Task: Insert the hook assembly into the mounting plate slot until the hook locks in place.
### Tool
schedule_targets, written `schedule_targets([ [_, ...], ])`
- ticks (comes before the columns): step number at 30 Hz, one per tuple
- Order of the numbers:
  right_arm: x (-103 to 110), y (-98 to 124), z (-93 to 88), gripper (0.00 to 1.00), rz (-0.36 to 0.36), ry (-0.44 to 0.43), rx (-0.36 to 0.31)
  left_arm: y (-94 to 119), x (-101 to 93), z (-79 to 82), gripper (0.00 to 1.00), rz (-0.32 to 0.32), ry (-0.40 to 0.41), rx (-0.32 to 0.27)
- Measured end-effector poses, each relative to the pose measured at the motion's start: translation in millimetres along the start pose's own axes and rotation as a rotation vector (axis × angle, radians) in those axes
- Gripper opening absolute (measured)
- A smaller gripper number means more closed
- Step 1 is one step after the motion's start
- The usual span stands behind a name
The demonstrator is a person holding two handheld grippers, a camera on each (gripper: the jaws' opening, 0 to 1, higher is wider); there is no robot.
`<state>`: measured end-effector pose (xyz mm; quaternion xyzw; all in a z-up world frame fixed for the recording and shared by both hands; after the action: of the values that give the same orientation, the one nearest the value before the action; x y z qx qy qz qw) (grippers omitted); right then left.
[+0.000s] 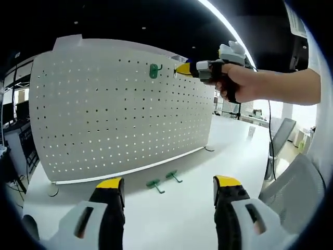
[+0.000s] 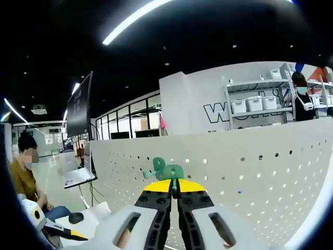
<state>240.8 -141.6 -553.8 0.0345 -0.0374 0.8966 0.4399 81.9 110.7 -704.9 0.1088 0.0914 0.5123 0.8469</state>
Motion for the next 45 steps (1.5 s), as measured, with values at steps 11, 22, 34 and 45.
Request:
schedule_targets([
  [11, -6.6, -8.8, 3.0, 0.00, -0.030, 0.025, -0.016, 2.0, -0.4, -7.2, 0.70, 0.001, 0.000, 0.012],
  [22, -10.6, -18.2, 4.1, 0.00, -0.053, 0.057, -0.008, 3.2, -0.3, -9.8, 0.70, -0.002, 0.002, 0.023],
  [34, -17.2, -23.9, -1.3, 0.00, -0.076, 0.032, -0.005, 2.8, 1.9, -13.1, 0.69, 0.002, 0.013, 0.036],
  [45, -12.1, -24.9, -2.4, 0.01, -0.103, 0.027, -0.018, 2.9, 2.9, -14.6, 0.68, 0.009, 0.029, 0.042],
])
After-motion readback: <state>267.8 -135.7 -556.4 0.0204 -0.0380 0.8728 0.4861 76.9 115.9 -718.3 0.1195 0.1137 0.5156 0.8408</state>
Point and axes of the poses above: the point that each gripper's makers call its tool centre point, and the gripper's own axes: y roughly backward along the fingers, x roughly to its left, z roughly out of its top, the point moved 10 cm from there along y, roughly backward along the fingers, and after that the axes turned 10 degrees about z, right-handed, at the moved point
